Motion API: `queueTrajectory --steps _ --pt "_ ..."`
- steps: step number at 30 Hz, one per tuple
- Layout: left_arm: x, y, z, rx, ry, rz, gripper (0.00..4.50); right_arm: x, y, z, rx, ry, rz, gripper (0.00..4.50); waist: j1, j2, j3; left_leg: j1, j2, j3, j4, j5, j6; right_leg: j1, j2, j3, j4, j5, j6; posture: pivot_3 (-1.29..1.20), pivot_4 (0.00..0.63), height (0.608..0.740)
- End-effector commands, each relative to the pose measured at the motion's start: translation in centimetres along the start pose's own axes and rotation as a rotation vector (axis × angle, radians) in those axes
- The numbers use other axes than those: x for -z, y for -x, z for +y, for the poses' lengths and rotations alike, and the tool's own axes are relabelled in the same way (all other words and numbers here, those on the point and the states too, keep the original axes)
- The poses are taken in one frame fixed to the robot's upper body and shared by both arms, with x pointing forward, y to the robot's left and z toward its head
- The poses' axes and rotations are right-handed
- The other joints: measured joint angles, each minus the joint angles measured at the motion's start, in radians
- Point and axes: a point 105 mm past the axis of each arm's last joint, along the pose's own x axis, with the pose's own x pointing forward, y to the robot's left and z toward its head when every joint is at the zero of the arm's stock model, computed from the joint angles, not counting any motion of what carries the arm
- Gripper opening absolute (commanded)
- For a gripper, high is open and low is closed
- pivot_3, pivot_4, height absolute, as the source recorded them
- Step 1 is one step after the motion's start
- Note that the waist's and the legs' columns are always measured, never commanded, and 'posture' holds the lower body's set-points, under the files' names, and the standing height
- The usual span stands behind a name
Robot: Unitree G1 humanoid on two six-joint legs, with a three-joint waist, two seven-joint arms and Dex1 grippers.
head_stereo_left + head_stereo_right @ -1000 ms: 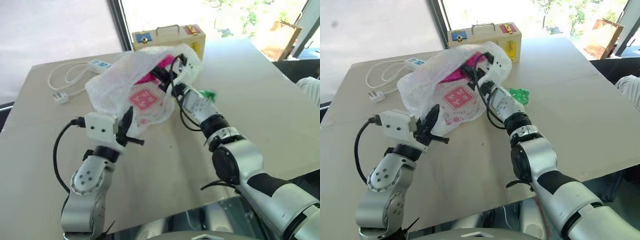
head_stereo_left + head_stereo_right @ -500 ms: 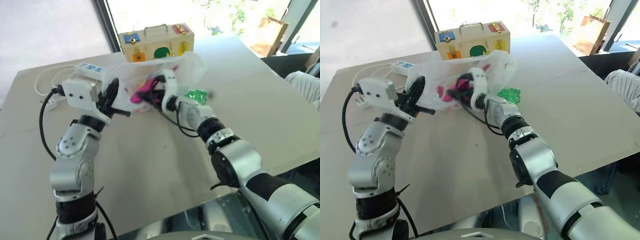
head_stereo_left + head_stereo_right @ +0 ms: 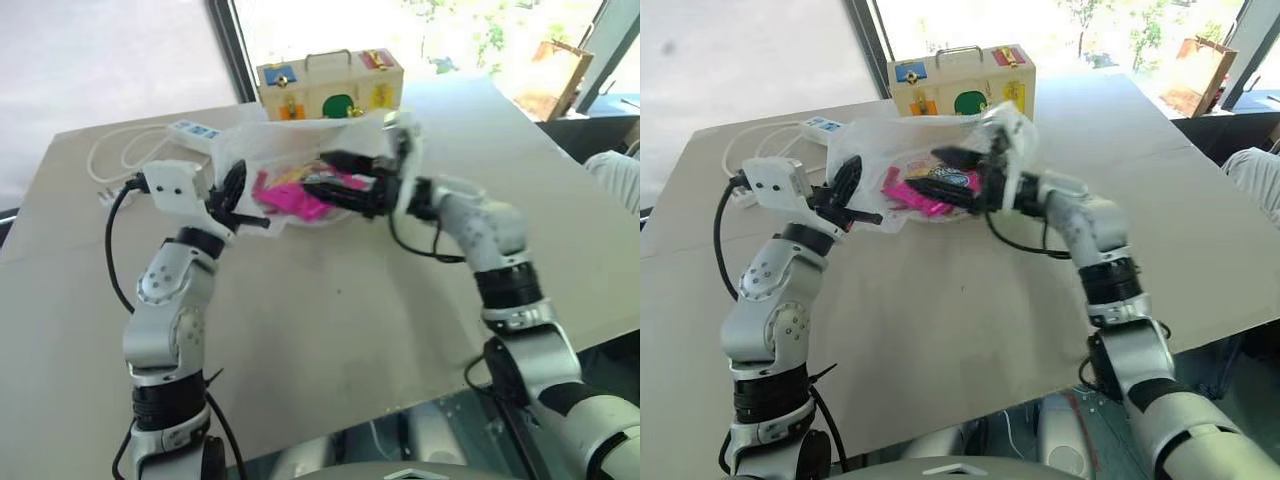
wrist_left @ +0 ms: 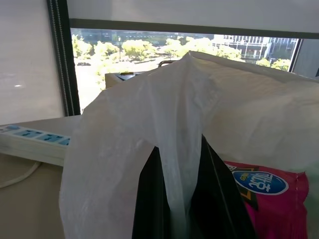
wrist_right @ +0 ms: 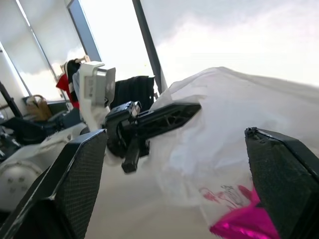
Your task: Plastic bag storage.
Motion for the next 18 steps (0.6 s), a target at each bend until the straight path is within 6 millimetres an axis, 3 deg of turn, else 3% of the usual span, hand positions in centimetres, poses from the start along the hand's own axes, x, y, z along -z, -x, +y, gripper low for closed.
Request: queueTrajectory --steps 1,5,8,12,18 --pt "-1.3 0.3 1.0 -0.05 -0.023 -0.046 0.0 -1.7 5.4 -0.9 0.04 0.082 0.058 4.46 0.012 -0.001 0.001 0.0 -0.001 0.0 0.0 0.0 0.0 0.0 0.0 0.0 -0.001 0.0 0.0 0.0 0.15 0.74" --pt "-0.8 1.3 1.9 -0.117 -0.032 -0.017 0.0 -1.4 11.1 -5.2 0.294 0.208 0.214 4.46 0.016 -0.001 0.001 -0.001 0.0 0.001 0.0 0.0 0.0 0.0 -0.001 0.0 -0.002 0.0 0.0 0.0 0.15 0.74" --pt "-0.7 1.2 1.6 -0.126 -0.013 -0.013 0.0 2.1 13.1 -8.2 0.427 0.303 0.473 4.46 0.011 -0.002 0.001 0.0 0.0 0.002 -0.001 0.0 0.0 -0.001 -0.001 0.001 -0.001 0.0 0.0 0.0 0.15 0.74" --pt "-0.8 -0.4 -0.1 -0.07 -0.004 -0.022 0.0 5.2 11.2 -10.9 0.453 0.413 0.562 4.46 0.008 -0.006 0.003 0.004 0.002 0.009 -0.001 0.0 0.0 0.0 0.0 0.007 0.002 0.0 0.0 0.0 0.15 0.74" --pt "-1.2 -0.6 -0.8 -0.026 0.025 -0.042 0.0 5.1 8.6 -12.0 0.414 0.513 0.59 4.46 0.01 -0.007 0.003 0.002 0.001 0.009 0.0 0.0 0.0 -0.001 0.0 0.007 -0.003 0.001 0.001 0.0 0.15 0.74"
